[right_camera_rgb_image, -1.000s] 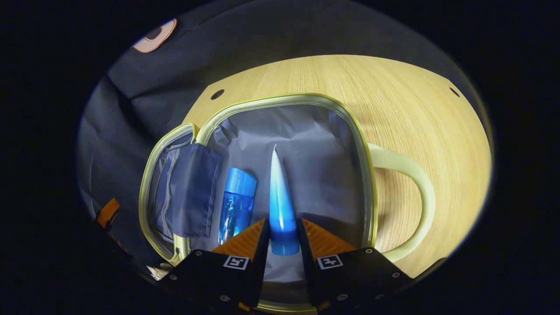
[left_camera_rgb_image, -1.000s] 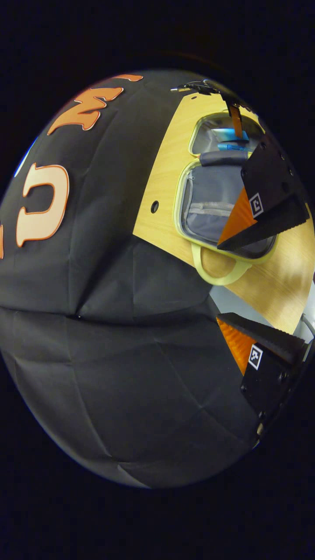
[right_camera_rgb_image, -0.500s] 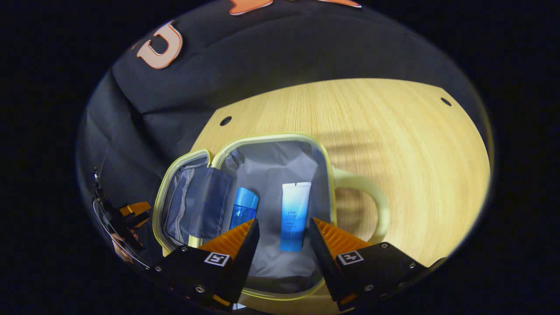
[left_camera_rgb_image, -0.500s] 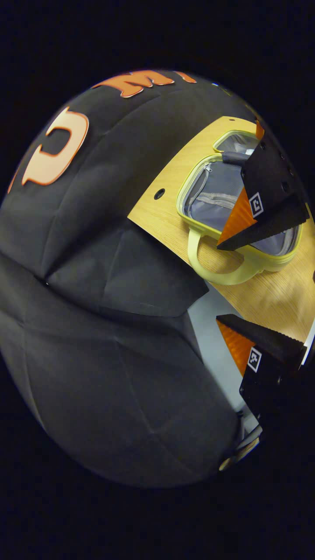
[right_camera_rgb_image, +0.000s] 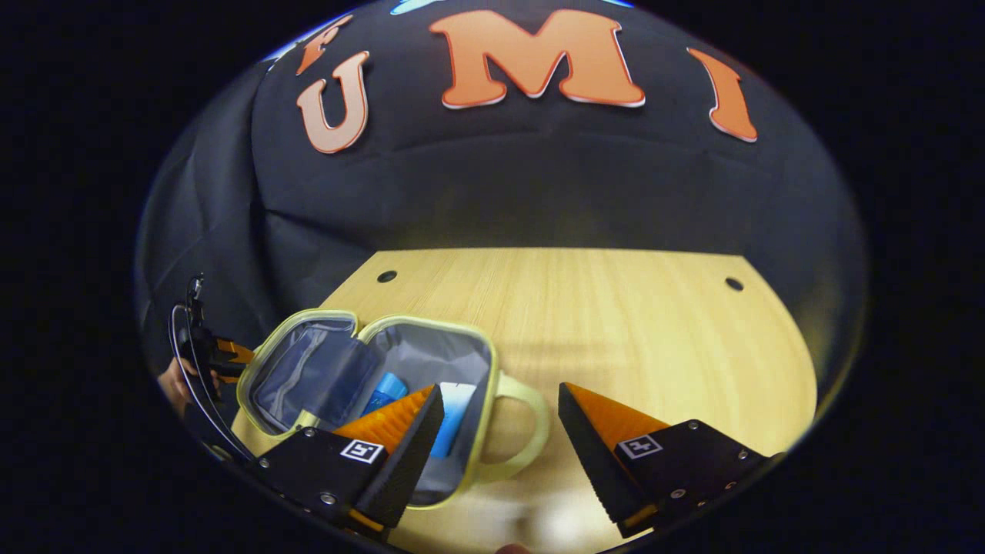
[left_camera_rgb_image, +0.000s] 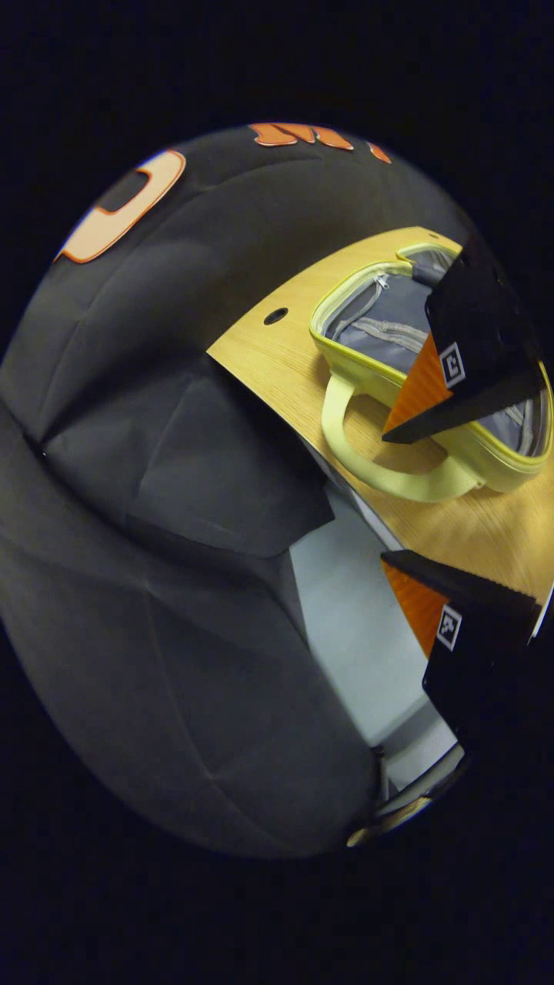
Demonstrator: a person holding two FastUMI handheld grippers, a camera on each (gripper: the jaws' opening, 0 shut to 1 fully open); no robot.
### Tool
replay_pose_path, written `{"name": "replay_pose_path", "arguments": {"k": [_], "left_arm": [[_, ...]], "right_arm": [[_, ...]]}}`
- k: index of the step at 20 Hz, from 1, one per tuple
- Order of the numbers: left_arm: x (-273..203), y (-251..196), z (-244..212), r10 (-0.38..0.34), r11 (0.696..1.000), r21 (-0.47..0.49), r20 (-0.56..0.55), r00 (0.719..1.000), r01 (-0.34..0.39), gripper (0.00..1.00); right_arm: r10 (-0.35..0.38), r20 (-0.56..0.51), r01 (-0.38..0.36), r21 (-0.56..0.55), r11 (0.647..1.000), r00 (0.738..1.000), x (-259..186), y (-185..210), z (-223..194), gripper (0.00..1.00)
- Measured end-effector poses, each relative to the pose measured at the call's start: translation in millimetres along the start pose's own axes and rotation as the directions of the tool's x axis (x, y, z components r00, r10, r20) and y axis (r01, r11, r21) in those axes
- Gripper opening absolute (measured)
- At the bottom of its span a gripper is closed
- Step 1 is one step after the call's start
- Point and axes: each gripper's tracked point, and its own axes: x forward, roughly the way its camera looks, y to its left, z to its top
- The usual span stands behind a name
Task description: First open the suitcase, pack the skin care products into it, and then close the suitcase.
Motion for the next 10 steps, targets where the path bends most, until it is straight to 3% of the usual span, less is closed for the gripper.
{"name": "replay_pose_path", "arguments": {"k": [2, 5, 6, 7, 8, 9, 10], "left_arm": [[9.1, -8.4, -8.3, -0.052, 0.996, -0.08, -0.054, 0.997, 0.047, 0.65], [5.6, -12.0, -12.3, -0.088, 0.987, -0.136, -0.051, 0.995, 0.081, 0.22], [0.2, -18.0, -6.9, -0.117, 0.984, -0.139, -0.021, 0.993, 0.113, 0.29], [-5.9, -21.4, -1.8, -0.134, 0.983, -0.124, 0.012, 0.991, 0.135, 0.28], [-27.3, -13.9, 1.8, -0.106, 0.988, -0.103, 0.058, 0.993, 0.112, 0.29], [-15.0, -24.7, 3.8, -0.11, 0.989, -0.087, 0.079, 0.991, 0.117, 0.08], [-35.3, -22.6, 6.2, -0.116, 0.991, -0.061, 0.073, 0.991, 0.12, 0.08]], "right_arm": [[-0.045, 0.05, 0.047, -0.03, 0.998, 0.998, -11.7, -20.8, 12.1, 0.95], [-0.085, 0.108, 0.091, -0.046, 0.995, 0.991, -29.8, -49.9, 26.8, 0.95], [-0.101, 0.119, 0.109, -0.06, 0.992, 0.988, -33.4, -60.9, 26.7, 0.95], [-0.122, 0.126, 0.132, -0.076, 0.988, 0.984, -37.1, -73.1, 25.7, 0.95], [-0.138, 0.131, 0.15, -0.089, 0.985, 0.982, -41.2, -83.8, 26.4, 0.95], [-0.146, 0.137, 0.159, -0.093, 0.983, 0.98, -42.5, -92.2, 27.7, 0.95], [-0.15, 0.143, 0.164, -0.09, 0.982, 0.978, -42.1, -96.6, 30.4, 0.95]]}}
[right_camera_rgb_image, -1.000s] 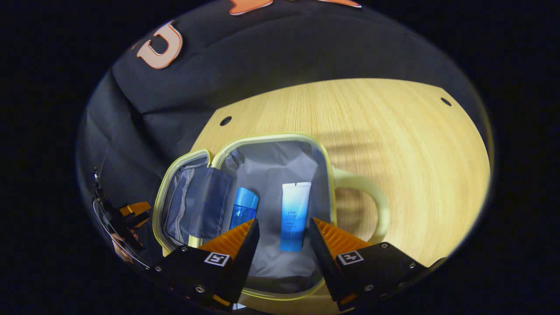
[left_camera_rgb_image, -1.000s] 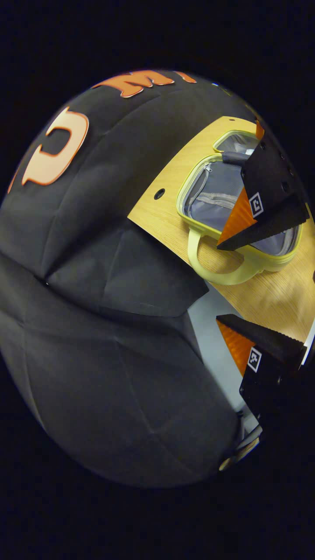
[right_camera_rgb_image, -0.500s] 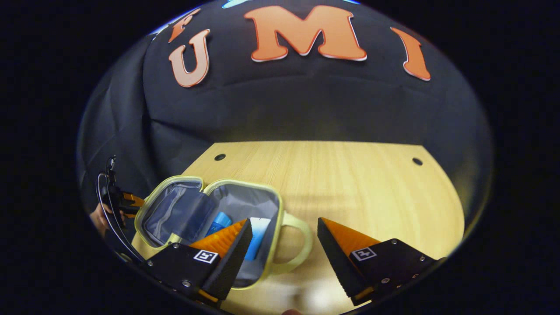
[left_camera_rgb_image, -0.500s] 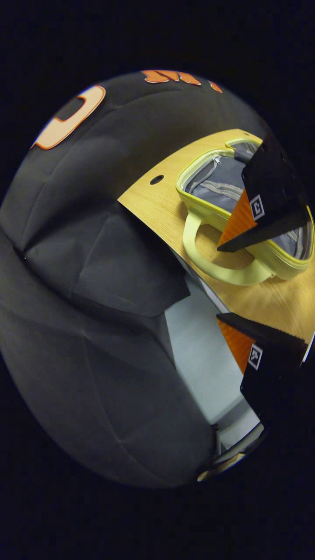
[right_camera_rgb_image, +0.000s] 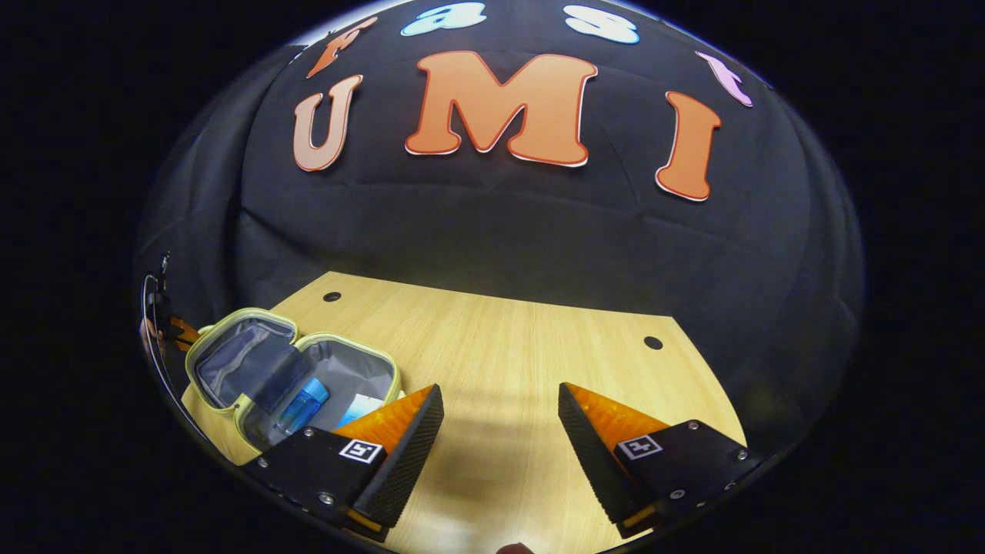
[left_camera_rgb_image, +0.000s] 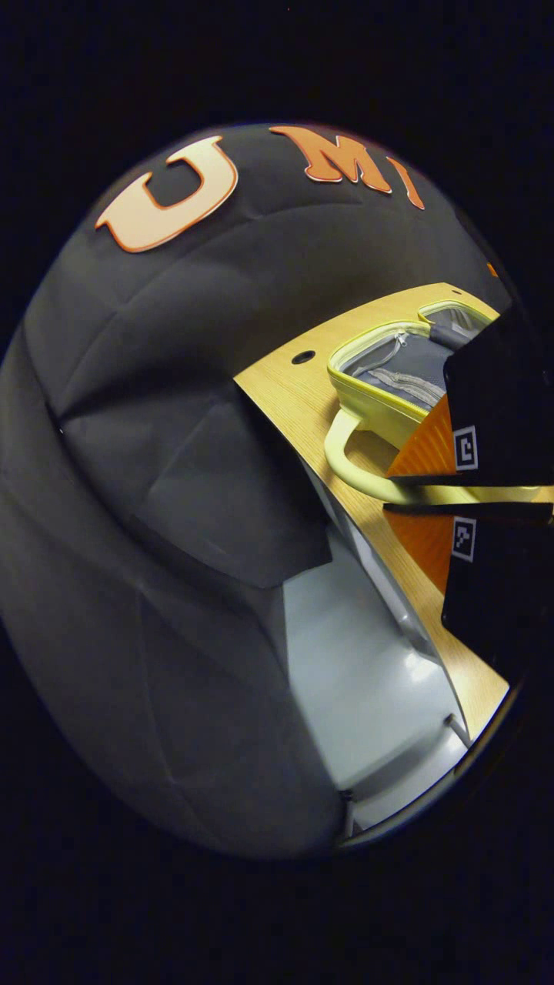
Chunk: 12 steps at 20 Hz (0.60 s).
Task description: First open the suitcase, pack the skin care products into it, and then close the suitcase.
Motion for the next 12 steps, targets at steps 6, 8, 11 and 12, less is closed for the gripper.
{"name": "replay_pose_path", "arguments": {"k": [6, 8, 11, 12], "left_arm": [[-55.8, -53.9, 22.8, -0.053, 0.984, 0.178, 0.111, 0.992, 0.033, 0.07], [-81.0, -81.5, 26.9, -0.091, 0.975, 0.217, 0.146, 0.985, 0.058, 0.07], [-112.1, -134.7, 28.5, -0.167, 0.952, 0.287, 0.178, 0.97, 0.111, 0.07], [-122.4, -149.9, 28.5, -0.188, 0.943, 0.309, 0.185, 0.965, 0.124, 0.07]], "right_arm": [[-0.026, 0.056, 0.027, -0.011, 1.0, 0.998, -5.1, -33.7, 14.3, 0.95], [-0.027, 0.069, 0.03, -0.041, 0.999, 0.997, -5.4, -40.2, 16.5, 0.96], [-0.013, 0.093, 0.017, -0.047, 0.999, 0.996, -5.8, -46.0, 25.8, 0.96], [-0.01, 0.103, 0.015, -0.046, 0.999, 0.995, -5.0, -49.1, 29.2, 0.96]]}}
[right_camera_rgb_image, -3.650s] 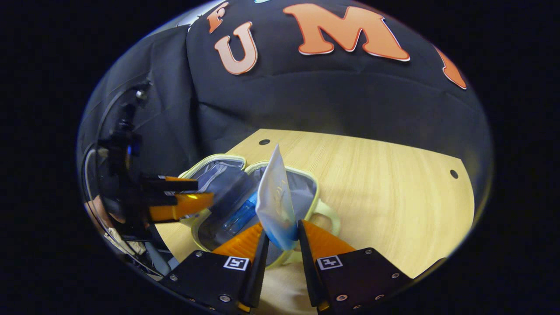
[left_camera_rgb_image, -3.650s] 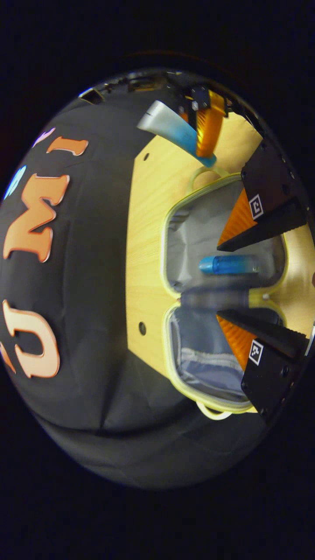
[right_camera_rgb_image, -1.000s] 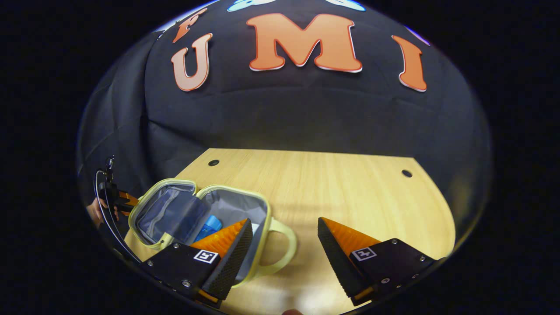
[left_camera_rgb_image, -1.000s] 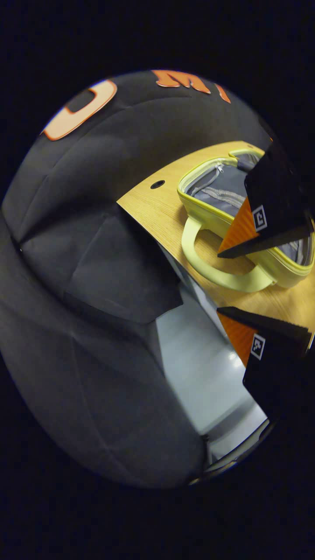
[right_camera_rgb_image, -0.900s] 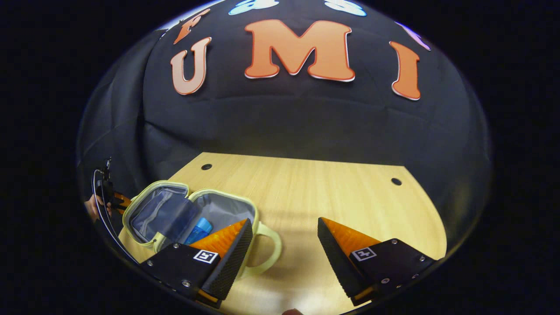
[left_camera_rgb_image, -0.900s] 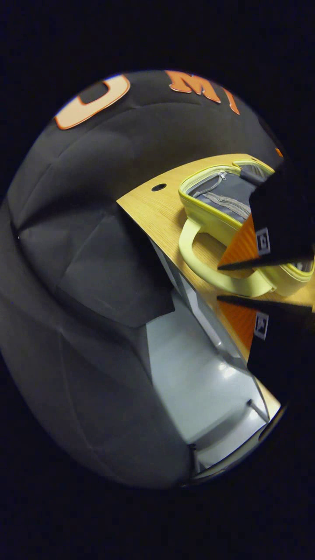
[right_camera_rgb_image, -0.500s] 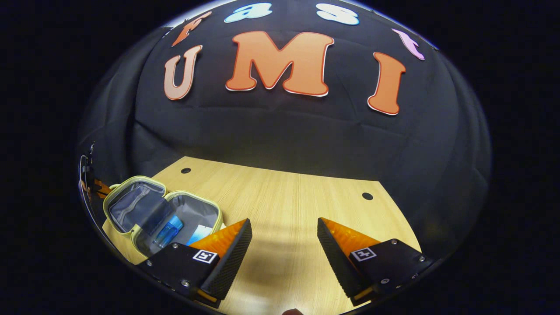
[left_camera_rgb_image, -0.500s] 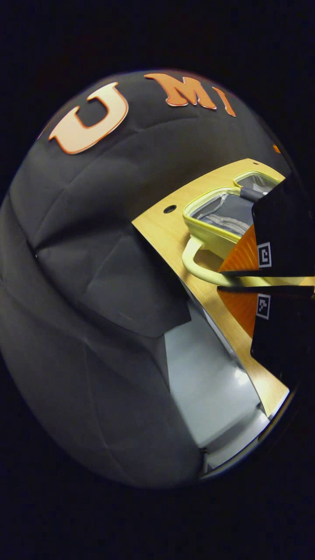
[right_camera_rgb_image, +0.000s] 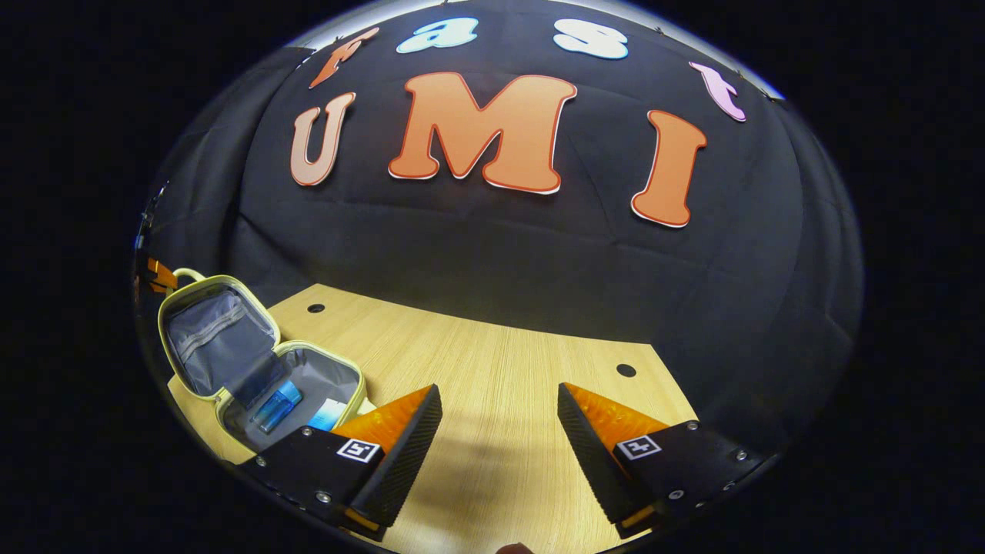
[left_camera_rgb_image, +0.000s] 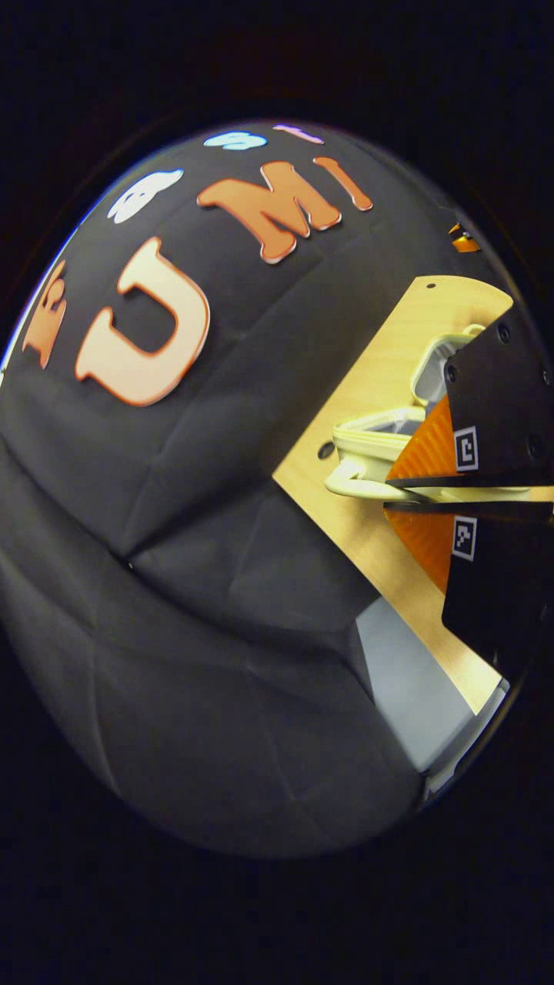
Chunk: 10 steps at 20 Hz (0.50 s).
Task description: First open the suitcase, pack the skin care products into it, and then close the suitcase.
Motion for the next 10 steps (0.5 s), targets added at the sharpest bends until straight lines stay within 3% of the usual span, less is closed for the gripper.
{"name": "replay_pose_path", "arguments": {"k": [5, 10], "left_arm": [[-23.3, -87.9, 3.5, -0.083, 0.987, 0.143, 0.039, 0.996, 0.076, 0.07], [-40.7, -152.7, -9.8, -0.168, 0.969, 0.189, 0.025, 0.985, 0.16, 0.07]], "right_arm": [[0.007, 0.019, -0.007, -0.026, 1.0, 1.0, -4.6, -12.2, 0.2, 0.96], [0.021, 0.037, -0.019, -0.034, 0.999, 0.999, -6.5, -23.1, 1.5, 0.96]]}}
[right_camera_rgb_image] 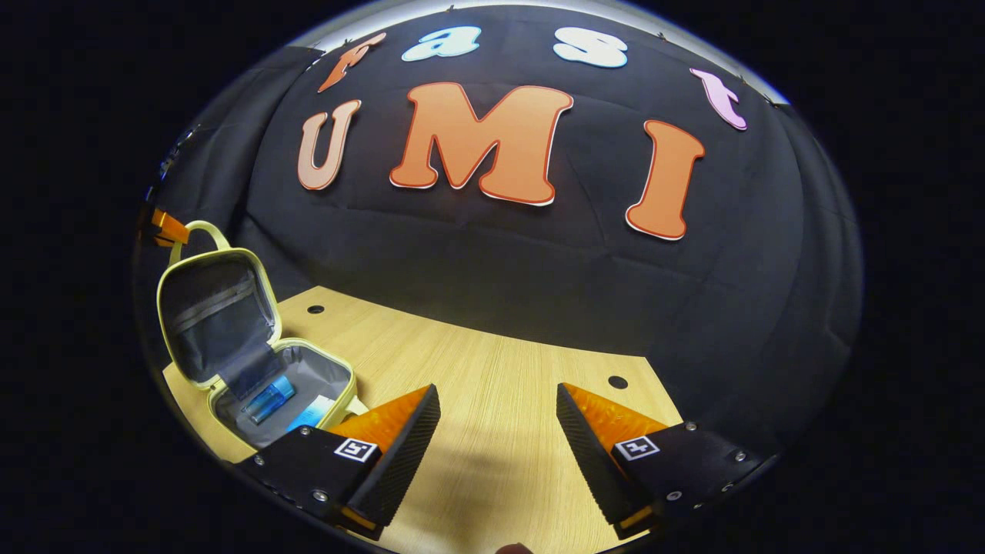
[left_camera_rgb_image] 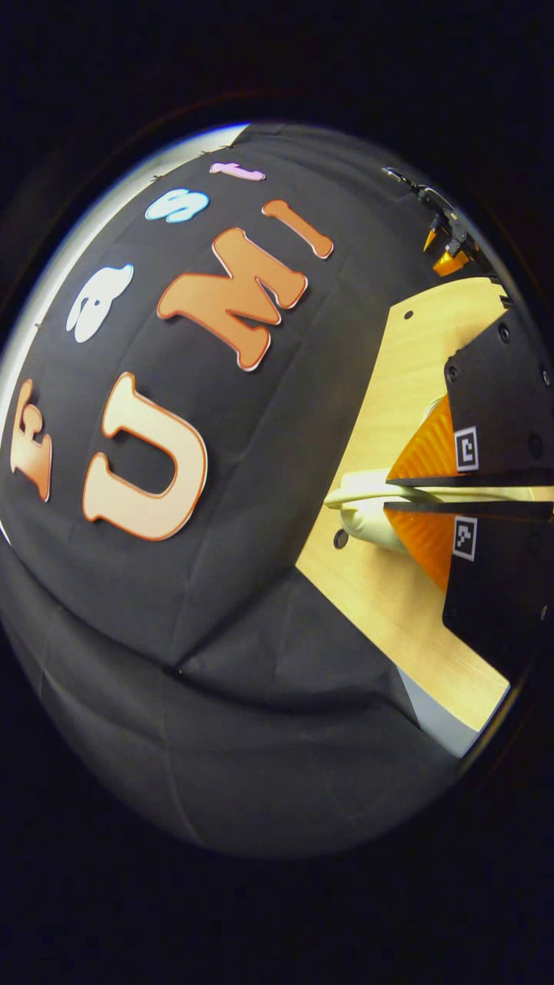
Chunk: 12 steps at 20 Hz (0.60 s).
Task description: First open the suitcase, pack the skin care products into it, and then close the suitcase.
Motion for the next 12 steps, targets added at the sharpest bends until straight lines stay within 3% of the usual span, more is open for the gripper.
{"name": "replay_pose_path", "arguments": {"k": [12], "left_arm": [[4.8, -114.4, -47.9, -0.142, 0.989, 0.031, -0.039, 0.989, 0.143, 0.07]], "right_arm": [[0.018, 0.017, -0.018, 0.023, 1.0, 1.0, -8.4, -23.5, -7.3, 0.96]]}}
